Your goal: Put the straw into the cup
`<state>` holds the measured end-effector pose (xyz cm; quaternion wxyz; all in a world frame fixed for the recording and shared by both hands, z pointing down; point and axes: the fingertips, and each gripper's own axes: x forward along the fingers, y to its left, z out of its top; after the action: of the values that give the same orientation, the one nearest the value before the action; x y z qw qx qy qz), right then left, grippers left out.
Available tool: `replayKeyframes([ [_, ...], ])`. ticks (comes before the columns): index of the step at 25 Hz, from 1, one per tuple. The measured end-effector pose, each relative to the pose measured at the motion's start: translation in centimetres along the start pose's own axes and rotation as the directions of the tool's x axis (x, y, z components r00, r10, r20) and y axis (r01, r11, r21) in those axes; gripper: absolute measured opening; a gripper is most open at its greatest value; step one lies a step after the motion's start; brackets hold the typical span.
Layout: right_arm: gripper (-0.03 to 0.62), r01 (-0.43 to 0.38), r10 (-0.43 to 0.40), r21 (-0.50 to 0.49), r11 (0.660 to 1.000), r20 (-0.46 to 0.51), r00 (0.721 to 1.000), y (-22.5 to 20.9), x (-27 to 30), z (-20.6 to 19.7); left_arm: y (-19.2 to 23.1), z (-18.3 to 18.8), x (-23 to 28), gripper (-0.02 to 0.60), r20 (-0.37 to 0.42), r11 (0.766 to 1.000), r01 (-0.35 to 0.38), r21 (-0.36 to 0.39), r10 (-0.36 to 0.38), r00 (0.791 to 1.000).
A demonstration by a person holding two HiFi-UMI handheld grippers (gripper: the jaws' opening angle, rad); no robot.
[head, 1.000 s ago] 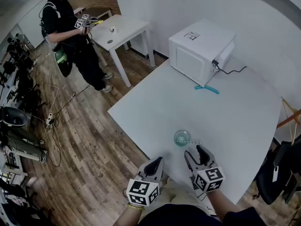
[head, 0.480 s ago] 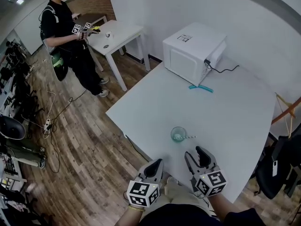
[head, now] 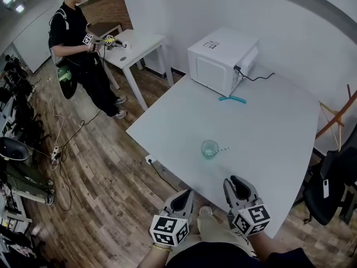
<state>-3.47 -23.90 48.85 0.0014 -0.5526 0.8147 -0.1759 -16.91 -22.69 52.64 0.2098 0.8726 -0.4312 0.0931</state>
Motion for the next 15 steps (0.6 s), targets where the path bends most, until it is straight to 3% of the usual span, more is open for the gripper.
replayKeyframes([
  [15,0.047,0.023,-0.023,-0.02,1.0,0.003,1.0,3.9,-7.6,-1.9,-3.7,-3.1,-5.9,0.018,0.022,1.0,0.028,-0.004,-0.028,0.999],
])
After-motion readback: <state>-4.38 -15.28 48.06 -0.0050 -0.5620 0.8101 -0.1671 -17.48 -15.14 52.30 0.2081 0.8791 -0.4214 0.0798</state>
